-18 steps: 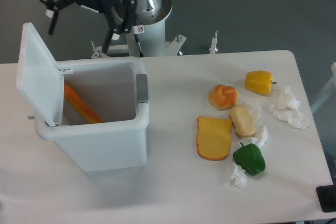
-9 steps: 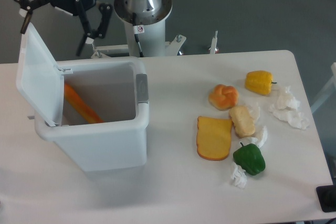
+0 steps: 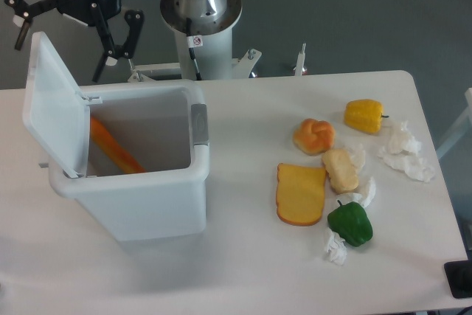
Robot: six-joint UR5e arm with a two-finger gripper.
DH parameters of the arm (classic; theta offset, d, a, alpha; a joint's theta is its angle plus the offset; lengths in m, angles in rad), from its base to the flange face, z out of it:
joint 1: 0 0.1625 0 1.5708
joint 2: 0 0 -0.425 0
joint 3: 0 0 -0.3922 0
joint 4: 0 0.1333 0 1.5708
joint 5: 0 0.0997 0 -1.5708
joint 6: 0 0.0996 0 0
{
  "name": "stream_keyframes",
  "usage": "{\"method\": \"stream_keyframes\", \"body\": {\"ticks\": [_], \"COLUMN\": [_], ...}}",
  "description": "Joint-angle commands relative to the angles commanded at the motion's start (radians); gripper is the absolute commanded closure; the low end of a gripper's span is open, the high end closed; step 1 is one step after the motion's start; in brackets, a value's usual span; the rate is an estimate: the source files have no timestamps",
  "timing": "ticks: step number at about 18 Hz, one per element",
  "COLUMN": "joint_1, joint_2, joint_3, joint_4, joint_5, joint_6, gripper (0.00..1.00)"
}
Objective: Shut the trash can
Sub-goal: 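Lower the gripper behind the raised lid's top edge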
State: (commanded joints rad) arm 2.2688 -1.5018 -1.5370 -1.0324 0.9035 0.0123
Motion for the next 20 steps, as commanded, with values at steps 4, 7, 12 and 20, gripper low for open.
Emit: {"method": "stream_keyframes", "body": {"ticks": [4, 7, 12, 20], "joint_1": [-0.008, -0.017, -0.017, -0.022], "joint_2": [-0.015, -0.025, -0.025, -0.031], "joint_3": [-0.003, -0.003, -0.003, -0.005], "joint_4": [0.002, 0.005, 0.005, 0.003], "joint_5": [0.002, 0.008, 0.011, 0.012], "joint_6": [0.0, 0.002, 0.005, 0.031], "gripper": [0.0, 0.0, 0.0, 0.0]}}
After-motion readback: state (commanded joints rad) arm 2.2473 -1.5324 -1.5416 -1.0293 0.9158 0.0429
